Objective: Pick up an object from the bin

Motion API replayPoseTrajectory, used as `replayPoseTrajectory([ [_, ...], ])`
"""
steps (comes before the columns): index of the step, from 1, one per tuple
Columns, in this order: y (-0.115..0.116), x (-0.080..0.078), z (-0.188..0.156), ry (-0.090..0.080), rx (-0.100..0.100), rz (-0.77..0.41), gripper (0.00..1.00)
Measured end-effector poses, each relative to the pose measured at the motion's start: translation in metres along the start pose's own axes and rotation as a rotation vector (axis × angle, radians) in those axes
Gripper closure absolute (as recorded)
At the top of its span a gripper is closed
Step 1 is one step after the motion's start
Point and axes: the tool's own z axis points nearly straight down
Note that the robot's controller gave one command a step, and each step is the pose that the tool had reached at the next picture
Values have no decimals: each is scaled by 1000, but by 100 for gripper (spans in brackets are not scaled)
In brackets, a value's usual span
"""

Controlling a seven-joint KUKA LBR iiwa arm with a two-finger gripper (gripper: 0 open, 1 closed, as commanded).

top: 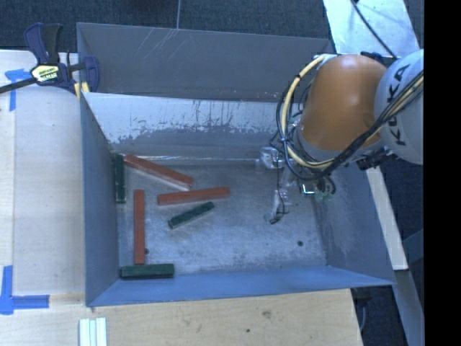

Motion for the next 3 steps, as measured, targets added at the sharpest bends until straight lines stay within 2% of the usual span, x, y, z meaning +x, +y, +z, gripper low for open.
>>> replayPoseTrajectory([
  [1, 50, -48, 70, -7, -1, -171, 0],
  [2, 115, -44, 107, -3, -3, -3, 0],
  [3, 113, -45, 106, -6, 0, -1, 100],
])
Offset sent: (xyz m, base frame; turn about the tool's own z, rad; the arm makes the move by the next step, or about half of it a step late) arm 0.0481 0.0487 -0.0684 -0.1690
